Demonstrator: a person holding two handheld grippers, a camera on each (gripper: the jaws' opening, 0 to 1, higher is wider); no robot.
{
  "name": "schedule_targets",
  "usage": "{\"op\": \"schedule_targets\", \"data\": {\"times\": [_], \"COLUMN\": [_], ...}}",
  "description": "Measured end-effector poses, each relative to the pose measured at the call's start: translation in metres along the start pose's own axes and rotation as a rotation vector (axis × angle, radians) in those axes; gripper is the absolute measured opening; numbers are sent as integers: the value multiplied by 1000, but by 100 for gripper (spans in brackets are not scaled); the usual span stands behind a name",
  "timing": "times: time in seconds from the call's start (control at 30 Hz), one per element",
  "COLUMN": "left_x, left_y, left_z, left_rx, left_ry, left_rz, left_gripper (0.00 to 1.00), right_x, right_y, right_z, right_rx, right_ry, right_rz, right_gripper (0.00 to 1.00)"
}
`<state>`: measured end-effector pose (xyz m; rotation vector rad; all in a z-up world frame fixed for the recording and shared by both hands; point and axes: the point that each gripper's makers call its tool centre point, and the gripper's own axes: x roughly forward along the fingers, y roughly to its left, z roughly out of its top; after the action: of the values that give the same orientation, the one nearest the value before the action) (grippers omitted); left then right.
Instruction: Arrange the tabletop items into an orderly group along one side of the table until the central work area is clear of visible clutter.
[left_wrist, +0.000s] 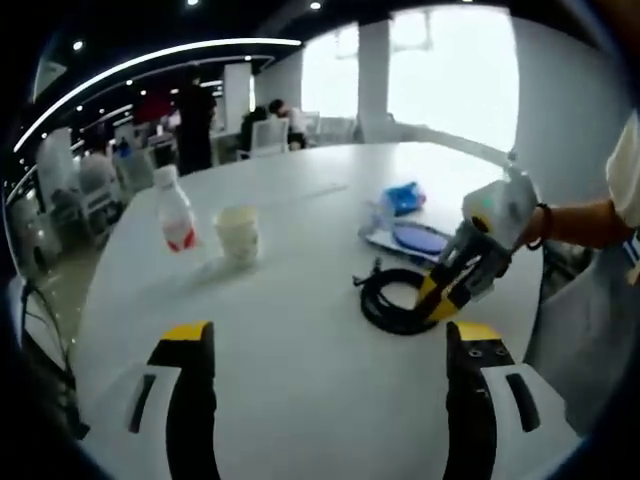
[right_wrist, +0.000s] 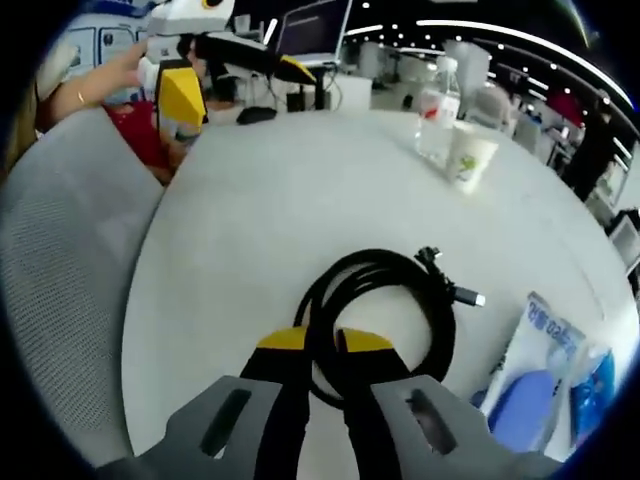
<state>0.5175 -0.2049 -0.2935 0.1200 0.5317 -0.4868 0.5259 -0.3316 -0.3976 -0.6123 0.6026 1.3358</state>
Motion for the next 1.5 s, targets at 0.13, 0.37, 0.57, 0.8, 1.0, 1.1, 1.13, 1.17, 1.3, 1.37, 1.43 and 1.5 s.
{"op": "schedule_targets", "data": {"times": [0.13,0.37,0.57,0.8,1.0,1.1,1.13,1.17,1.3,1.37,1.43,1.5], "left_x": [2,4,7,7,11,13,14,15,18,19,20,21], "left_y": [-3,-4,-8,-10,-16,-20,-20,-23,-31,-35,-38,-38], "left_z": [0,-1,0,-1,-2,-1,-1,0,1,4,6,6], "left_rx": [9,5,10,21,33,45,45,41,50,73,92,100], "left_ry": [1,4,5,12,19,18,18,18,28,23,25,30], "left_rz": [-8,-12,-22,-25,-45,-56,-61,-72,-98,-107,-116,-120], "left_gripper": [95,96,98,99,99,99,99,99,99,99,99,99], "right_x": [-4,-19,-38,-63,-89,-101,-103,-108,-121,-128,-133,-136], "right_y": [-6,-7,-24,-47,-64,-70,-70,-72,-77,-80,-79,-79], "right_z": [1,10,19,10,-4,-8,-9,-9,-19,-27,-33,-37], "right_rx": [96,221,358,467,559,631,658,689,708,717,735,742], "right_ry": [-16,-69,-139,-151,-166,-192,-206,-235,-230,-220,-214,-208], "right_rz": [-14,-24,-105,-241,-337,-365,-359,-356,-391,-420,-431,-443], "right_gripper": [24,59,92,99,99,99,99,99,99,99,99,99]}}
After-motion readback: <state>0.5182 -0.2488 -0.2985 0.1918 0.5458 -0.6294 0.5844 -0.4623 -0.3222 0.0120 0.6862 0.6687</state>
